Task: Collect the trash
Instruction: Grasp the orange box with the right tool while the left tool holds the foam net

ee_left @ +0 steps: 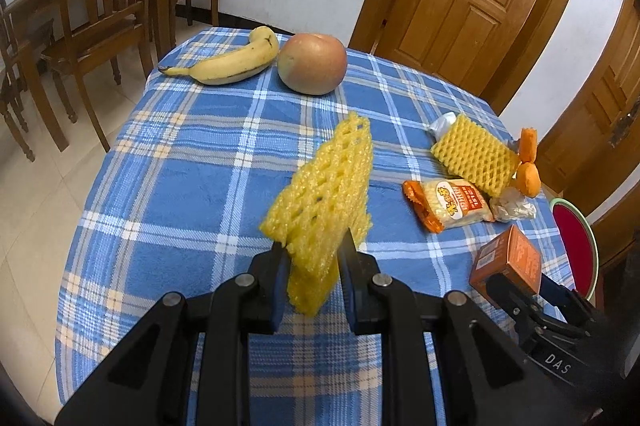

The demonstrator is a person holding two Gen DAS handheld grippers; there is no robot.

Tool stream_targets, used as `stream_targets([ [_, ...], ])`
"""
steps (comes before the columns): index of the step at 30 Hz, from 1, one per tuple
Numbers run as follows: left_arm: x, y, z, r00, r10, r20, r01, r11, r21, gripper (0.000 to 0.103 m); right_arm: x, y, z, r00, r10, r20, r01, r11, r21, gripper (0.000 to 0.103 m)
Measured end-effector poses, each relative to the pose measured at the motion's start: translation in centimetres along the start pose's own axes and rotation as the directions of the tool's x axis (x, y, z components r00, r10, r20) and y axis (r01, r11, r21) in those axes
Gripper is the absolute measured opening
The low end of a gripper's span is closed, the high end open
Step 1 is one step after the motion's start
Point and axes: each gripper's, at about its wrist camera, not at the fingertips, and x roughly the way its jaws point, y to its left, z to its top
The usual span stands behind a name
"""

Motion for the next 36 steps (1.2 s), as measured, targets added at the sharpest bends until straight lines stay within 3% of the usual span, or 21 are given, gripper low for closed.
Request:
stream_targets([
  [2,0.0,0.0,0.0,1.0,0.002,-0.001,-0.002,1.0,0.0,0.022,0.1,0.0,0.0,1.0,0.008,0.005,-0.008,1.0,0.003,0.079],
  [4,0.0,-0.1,-0.1,1.0,0.001,-0.001,-0.001,1.0,0.003,0.022,0.1,-0.1,0.0,1.0,0.014,0.005,-0.014,1.0,-0.003,0.065],
  [6,0.0,-0.1,-0.1,1.0,0.0,0.0,0.0,1.0,0.004,0.022,0.1,-0.1,-0.1,1.0,0.004,0.012,-0.004,1.0,-0.013,0.06],
  [14,-0.7,-1.0,-0.1,1.0,-0.004,0.014,0.004,1.0,0.025,0.022,-0.6,-0.8,-0.4,0.999,0.019,0.031,-0.019,1.0,0.009,0.059],
  [26,-2.0,-5.1,0.4,0.998,-0.051,0.039,0.047,0.993,0.104,0.022,-4.9,-3.2,-0.6,0.991,-0.004,0.135,-0.004,0.998,0.058,0.059],
  [29,-2.2,-6.4,0.5,0.997,-0.069,0.043,0.063,0.99,0.127,0.022,-5.8,-3.8,-0.6,0.988,-0.011,0.153,0.0,0.997,0.074,0.049],
  [36,-2.5,-9.0,0.4,0.994,-0.102,0.042,0.094,0.981,0.171,0.022,-6.9,-5.2,-0.5,0.984,-0.033,0.177,0.016,0.995,0.095,0.048],
])
